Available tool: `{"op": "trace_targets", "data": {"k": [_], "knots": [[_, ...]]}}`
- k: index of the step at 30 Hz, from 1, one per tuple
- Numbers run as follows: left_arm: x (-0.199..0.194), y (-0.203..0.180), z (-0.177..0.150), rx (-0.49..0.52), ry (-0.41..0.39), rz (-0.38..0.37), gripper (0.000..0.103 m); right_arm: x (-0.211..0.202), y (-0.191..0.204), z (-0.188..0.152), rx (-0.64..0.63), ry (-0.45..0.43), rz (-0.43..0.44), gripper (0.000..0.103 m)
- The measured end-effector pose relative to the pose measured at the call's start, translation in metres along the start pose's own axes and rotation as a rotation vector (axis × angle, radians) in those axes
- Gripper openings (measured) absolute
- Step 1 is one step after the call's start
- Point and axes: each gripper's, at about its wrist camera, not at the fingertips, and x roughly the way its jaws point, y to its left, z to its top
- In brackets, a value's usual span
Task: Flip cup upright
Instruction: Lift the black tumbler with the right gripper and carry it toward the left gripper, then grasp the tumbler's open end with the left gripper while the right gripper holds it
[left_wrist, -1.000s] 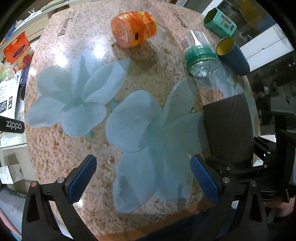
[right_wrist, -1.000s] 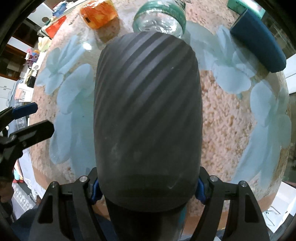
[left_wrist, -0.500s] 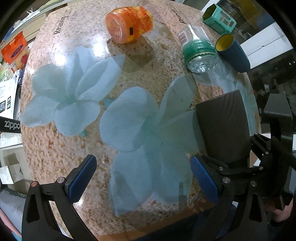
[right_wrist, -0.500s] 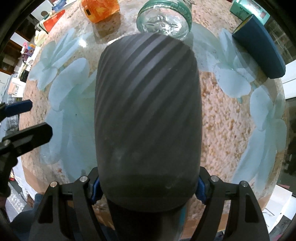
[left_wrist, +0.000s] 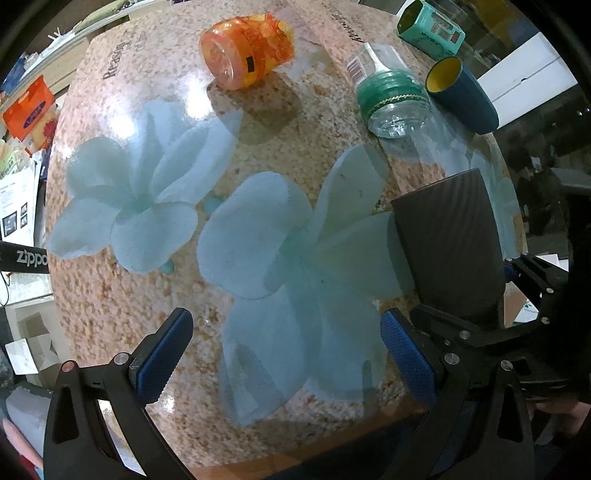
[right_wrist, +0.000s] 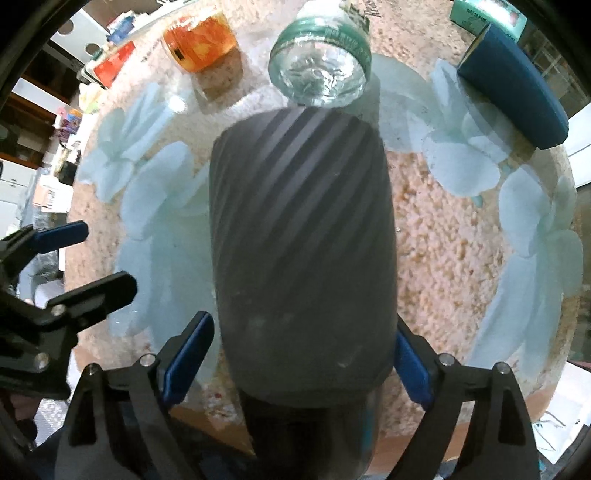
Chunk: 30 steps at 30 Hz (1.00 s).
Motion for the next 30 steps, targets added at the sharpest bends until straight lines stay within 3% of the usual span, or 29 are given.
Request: {"op": "trace_targets", "data": {"k": [11, 21, 30], "knots": [[-0.027, -0.017, 0.006, 0.036, -0.023, -0.043, 0.102, -0.044, -0.027, -0.020, 0.058, -0.088, 0.003, 0.099], [-0.055, -0.052, 0.012, 0.046, -0.022, -0.112, 0.102, -0.075, -0.038, -0.027, 0.078, -0.133, -0.064, 0.103], [-0.049, -0.080, 0.029, -0.038, 0.028, -0.126, 0.102, -0.094, -0.079, -0.026, 0.044, -0.115, -0.065, 0.103]]}}
